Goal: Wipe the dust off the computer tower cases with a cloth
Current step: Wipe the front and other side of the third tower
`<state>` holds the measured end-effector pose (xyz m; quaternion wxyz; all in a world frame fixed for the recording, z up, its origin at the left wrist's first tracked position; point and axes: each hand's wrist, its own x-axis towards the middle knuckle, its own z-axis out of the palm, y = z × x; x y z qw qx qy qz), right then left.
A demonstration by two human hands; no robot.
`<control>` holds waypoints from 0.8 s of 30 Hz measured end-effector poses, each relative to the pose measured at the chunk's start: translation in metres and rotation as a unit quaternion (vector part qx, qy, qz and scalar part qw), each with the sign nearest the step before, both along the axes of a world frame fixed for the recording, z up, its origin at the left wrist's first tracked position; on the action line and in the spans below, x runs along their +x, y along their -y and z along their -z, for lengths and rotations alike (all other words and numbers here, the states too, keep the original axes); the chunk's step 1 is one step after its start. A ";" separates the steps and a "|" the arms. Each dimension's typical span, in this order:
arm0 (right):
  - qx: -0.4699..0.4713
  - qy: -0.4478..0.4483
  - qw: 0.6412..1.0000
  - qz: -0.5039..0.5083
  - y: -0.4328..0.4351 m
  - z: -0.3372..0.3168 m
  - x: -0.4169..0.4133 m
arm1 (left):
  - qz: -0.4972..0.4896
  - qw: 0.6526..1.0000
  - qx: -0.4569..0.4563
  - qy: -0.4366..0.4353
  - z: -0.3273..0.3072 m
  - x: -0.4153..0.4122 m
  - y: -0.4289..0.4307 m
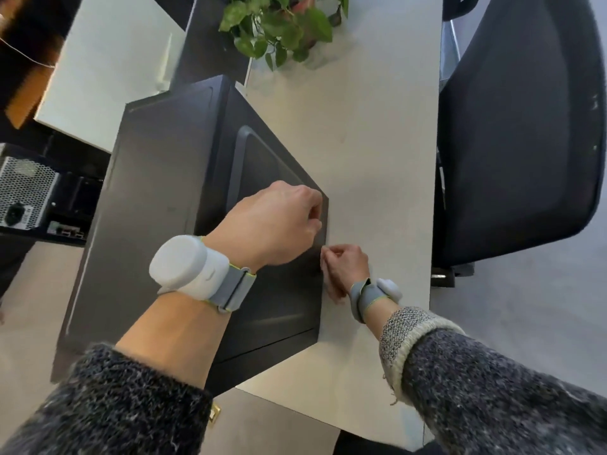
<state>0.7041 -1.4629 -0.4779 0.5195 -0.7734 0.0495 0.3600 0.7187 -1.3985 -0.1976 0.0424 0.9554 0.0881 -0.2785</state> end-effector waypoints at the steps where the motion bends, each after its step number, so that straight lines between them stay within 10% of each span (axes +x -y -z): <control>1: 0.009 0.003 1.000 0.003 0.000 -0.003 0.003 | -0.001 1.000 0.006 0.001 0.001 0.000 0.000; 6: 0.070 0.096 0.988 0.095 -0.020 -0.022 0.021 | -0.013 1.000 0.003 0.006 0.002 0.002 -0.001; 13: 0.016 -0.024 0.999 0.020 -0.013 0.008 0.033 | -0.025 0.999 0.022 -0.016 0.003 0.005 -0.004; 19: 0.101 0.106 0.981 0.125 -0.034 -0.019 0.054 | -0.011 0.999 0.024 -0.029 0.003 0.003 -0.003; 24: 0.012 -0.009 0.999 0.031 -0.022 0.014 0.066 | -0.009 0.999 0.023 -0.034 0.002 0.002 -0.003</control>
